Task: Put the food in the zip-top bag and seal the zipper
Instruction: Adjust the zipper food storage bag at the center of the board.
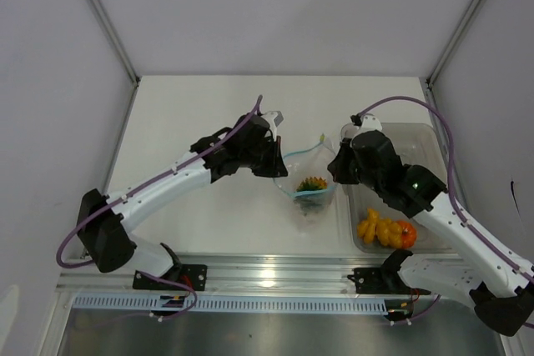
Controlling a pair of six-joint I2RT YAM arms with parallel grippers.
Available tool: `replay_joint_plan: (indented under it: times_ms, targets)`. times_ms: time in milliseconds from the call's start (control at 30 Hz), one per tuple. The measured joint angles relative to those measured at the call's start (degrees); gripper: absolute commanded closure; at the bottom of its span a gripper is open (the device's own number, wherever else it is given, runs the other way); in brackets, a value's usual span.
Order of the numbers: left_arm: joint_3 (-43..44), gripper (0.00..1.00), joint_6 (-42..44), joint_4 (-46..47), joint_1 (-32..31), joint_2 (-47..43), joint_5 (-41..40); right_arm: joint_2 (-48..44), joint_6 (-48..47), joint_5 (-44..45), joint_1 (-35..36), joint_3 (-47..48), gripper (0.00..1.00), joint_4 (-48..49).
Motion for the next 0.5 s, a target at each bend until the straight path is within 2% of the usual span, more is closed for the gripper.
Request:
replay_joint_plan:
  times_ms: [267, 300, 367, 400, 467, 500]
  targets:
    - [-1.2, 0.99, 2.6, 0.6, 0.0, -6.9, -4.2, -0.3, -8.1, -4.1, 2.1, 6.0, 1.0, 4.7]
    - [-1.2, 1.0, 2.8, 1.0, 0.0, -7.7, -4.3, -0.3, -8.8, -4.5, 3.3, 6.2, 0.95, 5.7]
    - [-1.6, 0.99, 3.1, 2.1, 0.0, -8.8, -4.4, -0.2, -9.8, -6.2, 5.8, 6.1, 0.75, 7.2]
    - [-2.1, 0.99, 3.3, 2.7, 0.0, -9.2, -4.3, -0.2, -10.1, -7.4, 6.7, 5.9, 0.56, 8.1]
    - [-3.1, 0.99, 4.1, 3.8, 0.0, -9.4, -3.6, 0.1, -10.6, -9.3, 7.8, 5.4, 0.39, 9.2]
    - [-3.7, 1.0, 4.4, 3.9, 0.0, -9.1, -3.1, 0.3, -10.5, -9.8, 8.0, 5.0, 0.37, 9.5]
